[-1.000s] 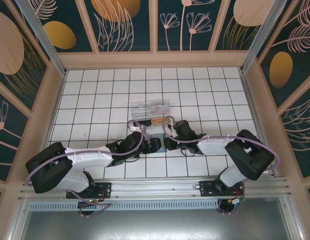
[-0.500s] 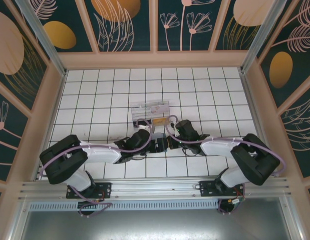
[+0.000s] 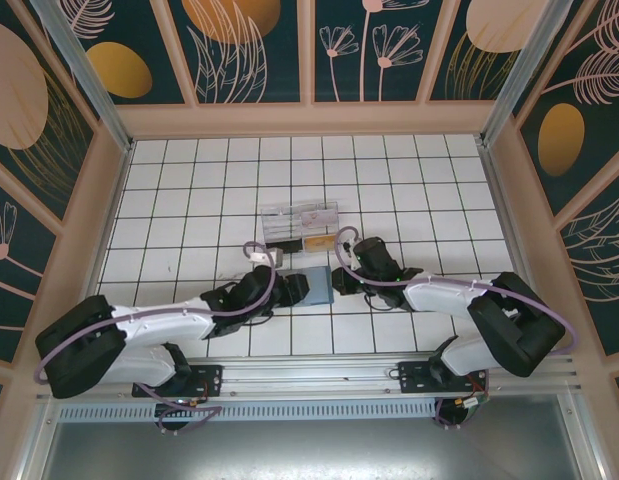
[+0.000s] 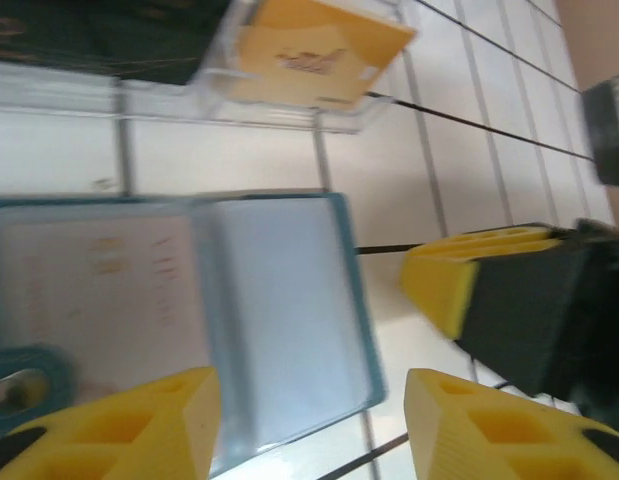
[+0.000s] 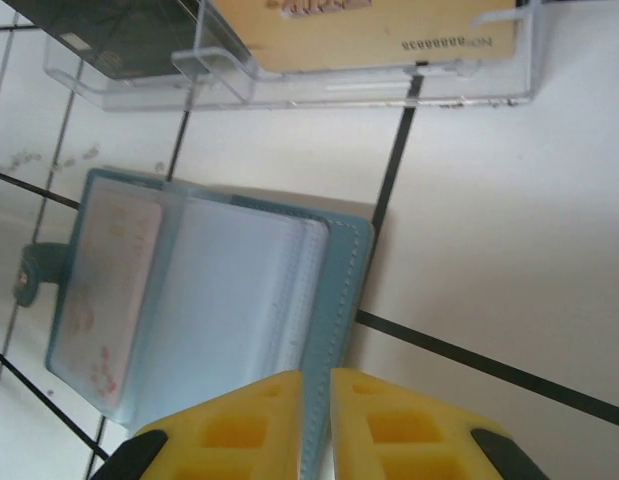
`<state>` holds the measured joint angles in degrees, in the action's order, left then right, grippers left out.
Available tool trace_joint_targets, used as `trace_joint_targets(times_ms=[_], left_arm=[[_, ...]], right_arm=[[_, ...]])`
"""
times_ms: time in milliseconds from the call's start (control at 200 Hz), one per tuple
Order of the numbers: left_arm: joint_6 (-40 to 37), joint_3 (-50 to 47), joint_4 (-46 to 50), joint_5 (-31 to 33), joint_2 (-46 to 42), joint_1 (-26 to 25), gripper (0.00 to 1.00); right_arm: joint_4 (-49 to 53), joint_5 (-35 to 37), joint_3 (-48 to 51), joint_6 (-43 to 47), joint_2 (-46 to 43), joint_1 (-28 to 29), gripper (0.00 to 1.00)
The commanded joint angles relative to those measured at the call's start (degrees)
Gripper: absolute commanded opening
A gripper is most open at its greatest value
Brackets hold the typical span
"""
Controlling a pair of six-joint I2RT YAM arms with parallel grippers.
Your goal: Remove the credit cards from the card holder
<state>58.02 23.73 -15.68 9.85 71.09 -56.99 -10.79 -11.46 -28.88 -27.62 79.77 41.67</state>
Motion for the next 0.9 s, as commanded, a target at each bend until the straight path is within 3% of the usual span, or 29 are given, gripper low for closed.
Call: trace_joint_targets(times_ms=[0,230,591,891], left_arm=[[1.7,-3.5,4.7,5.4,-3.6,-0.1,0.43],[1.1,-5.6,3.9,6.1,-4.2,0.4,0.17],[-2.5,-5.1,0.5,7.7,2.0,1.3,0.07],[-1.7,-5.1,0.2,7.1,5.9,1.4,0.0]], right_arm=[[-0.5,-2.5,-3.0,-1.7,-1.5,0.8,0.18],[-0.3,-5.2,-9.7,-3.8,3.5,4.9,0.18],[-4.2,-13.4,-13.6,-12.7,14.5,5.6,0.18],[-3.9,-14.6,-14.5,-15.0,18.0,6.1,0.2]])
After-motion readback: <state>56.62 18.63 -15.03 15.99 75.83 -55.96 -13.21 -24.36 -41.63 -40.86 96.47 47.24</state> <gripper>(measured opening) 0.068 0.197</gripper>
